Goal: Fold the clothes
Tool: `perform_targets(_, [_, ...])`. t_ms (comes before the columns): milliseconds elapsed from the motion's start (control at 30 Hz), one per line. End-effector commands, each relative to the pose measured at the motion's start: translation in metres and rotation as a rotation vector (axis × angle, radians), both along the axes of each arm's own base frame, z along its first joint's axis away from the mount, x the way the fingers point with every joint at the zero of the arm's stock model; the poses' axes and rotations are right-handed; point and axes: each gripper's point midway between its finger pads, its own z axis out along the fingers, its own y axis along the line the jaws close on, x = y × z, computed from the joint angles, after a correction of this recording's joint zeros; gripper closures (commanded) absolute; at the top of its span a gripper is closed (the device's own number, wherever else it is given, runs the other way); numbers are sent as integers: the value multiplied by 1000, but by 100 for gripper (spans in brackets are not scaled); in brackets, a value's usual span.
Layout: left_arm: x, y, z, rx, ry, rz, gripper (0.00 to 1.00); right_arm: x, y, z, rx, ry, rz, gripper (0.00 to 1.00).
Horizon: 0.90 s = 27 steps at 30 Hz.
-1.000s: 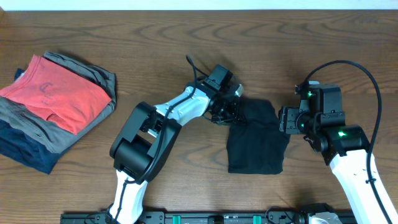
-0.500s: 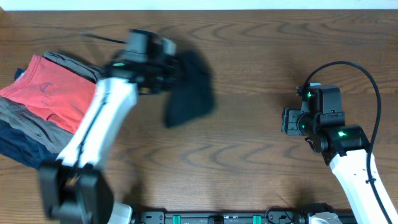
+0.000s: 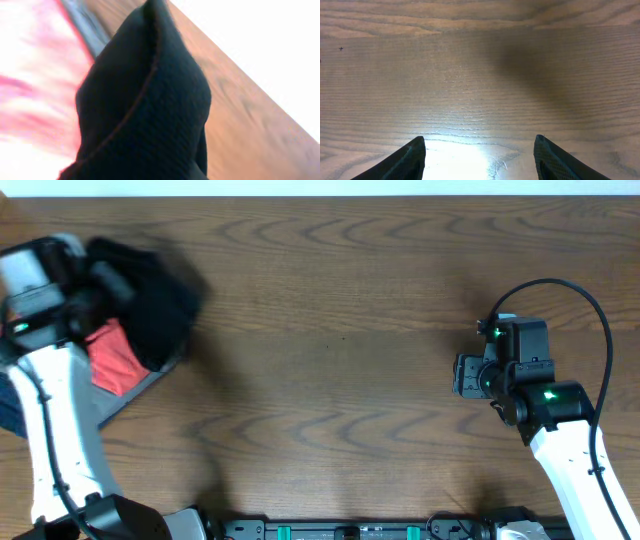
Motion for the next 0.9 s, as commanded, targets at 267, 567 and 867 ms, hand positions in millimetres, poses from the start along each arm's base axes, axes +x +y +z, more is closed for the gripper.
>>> perform_targets(267, [-38,112,-5,44,11,314,66,2,-5,4,-6,-11,-22,33])
perform_targets(567, [-40,114,-5,-42,-17,349,2,1,-5,3,-7,-8,-22,31])
perform_targets(867, [5,18,7,-104,-71,1,2,12,3,-1,50,-12,-37,23])
